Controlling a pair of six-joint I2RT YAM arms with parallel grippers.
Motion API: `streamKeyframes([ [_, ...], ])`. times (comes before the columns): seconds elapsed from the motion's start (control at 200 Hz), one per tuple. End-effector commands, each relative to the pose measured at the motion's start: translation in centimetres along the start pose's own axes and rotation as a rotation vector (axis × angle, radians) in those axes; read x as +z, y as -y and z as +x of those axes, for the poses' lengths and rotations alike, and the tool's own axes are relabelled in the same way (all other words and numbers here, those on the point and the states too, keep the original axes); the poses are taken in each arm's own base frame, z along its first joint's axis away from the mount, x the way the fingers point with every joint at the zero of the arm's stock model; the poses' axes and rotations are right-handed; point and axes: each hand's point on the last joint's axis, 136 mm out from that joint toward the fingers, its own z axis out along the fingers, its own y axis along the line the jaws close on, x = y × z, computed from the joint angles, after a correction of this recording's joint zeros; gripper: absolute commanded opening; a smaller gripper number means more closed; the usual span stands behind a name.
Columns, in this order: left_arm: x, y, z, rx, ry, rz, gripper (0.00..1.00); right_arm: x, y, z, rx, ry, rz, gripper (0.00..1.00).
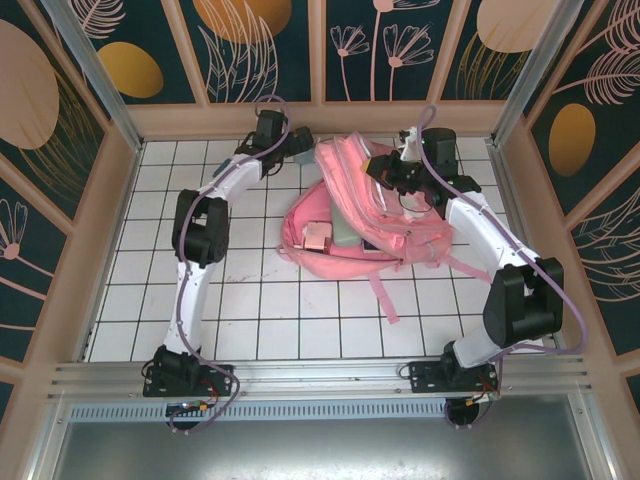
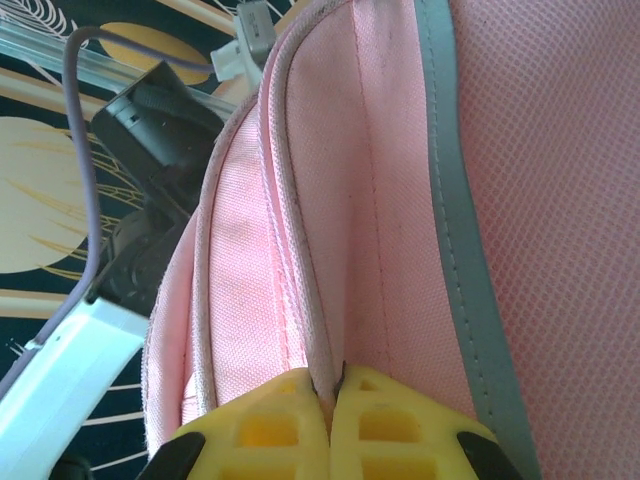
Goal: Pack the student bag
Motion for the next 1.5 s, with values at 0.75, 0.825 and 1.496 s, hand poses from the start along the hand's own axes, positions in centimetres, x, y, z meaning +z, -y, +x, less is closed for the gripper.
streamKeyframes([
  [0.75, -1.4, -10.4, 10.2, -0.018, -0.278, -0.381, 0.85, 0.2, -3.5, -3.1, -0.064, 0.069, -0.093, 0.0],
  [0.825, -3.4, -11.2, 11.4, -0.028, -0.303, -0.408, 0.86, 0.5, -3.5, -2.9, -0.064, 0.056, -0.105, 0.0],
  [1.496, -14.9, -7.6, 14.9, -0.022, -0.42, -0.234, 0.81, 2.0, -3.3, -1.5, -0.06, 0.012, -0.144, 0.0],
])
